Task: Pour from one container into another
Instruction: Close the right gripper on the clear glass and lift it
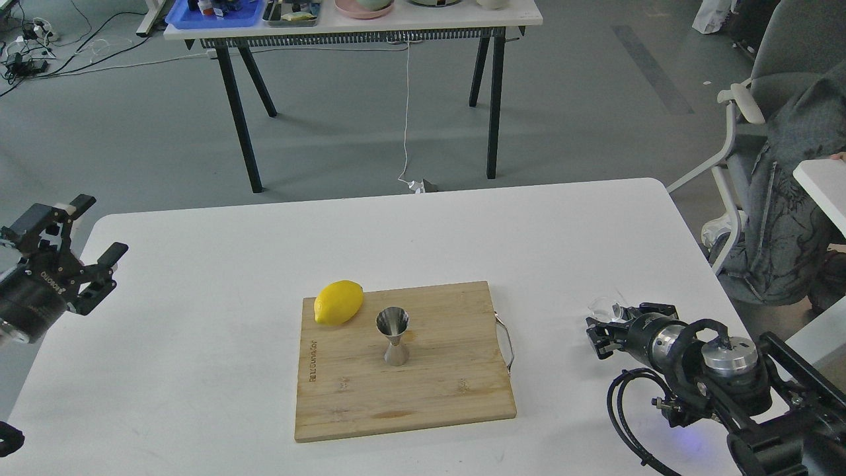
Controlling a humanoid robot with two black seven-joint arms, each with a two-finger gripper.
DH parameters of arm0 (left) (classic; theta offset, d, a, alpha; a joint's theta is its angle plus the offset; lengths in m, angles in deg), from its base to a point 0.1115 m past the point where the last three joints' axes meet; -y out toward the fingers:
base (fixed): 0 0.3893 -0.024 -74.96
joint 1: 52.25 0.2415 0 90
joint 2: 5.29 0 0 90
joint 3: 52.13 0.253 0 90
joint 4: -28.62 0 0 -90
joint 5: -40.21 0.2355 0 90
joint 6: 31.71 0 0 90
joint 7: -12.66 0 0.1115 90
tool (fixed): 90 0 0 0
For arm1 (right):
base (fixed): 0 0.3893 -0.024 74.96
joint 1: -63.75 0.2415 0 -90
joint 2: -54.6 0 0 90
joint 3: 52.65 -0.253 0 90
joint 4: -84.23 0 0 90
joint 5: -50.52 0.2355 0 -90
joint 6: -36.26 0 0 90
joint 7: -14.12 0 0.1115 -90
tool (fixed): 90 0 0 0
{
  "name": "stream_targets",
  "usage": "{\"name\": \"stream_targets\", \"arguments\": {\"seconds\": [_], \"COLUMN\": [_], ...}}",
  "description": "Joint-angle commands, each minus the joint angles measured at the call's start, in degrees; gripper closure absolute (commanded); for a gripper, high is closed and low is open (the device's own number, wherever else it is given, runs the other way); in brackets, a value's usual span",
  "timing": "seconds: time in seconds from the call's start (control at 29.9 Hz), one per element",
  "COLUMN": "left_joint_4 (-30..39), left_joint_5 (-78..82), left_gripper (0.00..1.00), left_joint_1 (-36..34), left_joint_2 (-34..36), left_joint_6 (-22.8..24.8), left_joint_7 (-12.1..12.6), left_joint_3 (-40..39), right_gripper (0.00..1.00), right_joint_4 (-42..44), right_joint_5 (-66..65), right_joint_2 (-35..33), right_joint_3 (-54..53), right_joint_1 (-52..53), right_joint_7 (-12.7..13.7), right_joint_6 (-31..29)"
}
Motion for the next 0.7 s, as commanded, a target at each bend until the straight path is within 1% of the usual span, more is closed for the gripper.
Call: {"name": "stream_targets", "arguments": {"seconds": [0.0,0.4,0.67], "left_joint_4": [0.0,0.0,0.0], "left_joint_5": [0.0,0.1,0.1], "left_gripper": [0.04,0.04,0.04], "left_joint_1": [0.0,0.0,0.0], "left_joint_2": [0.0,-0.2,-0.2], "left_joint_6": [0.0,0.0,0.0], "left_joint_7": [0.0,0.0,0.0], "left_joint_3": [0.0,0.0,0.5], "right_gripper": [0.54,0.55,0.56], "right_joint_4": [-0.3,-1.2,-5.1], "right_joint_5": [0.0,-0.3,-6.7], "right_joint_2": [0.0,-0.1,-0.1], "right_joint_3": [0.1,-0.1,0.0], "right_joint_1": [-0.2,-0.3,1.7], "right_joint_7": [0.0,0.0,0.7], "right_joint_6": [-0.8,-4.9,-8.8]}}
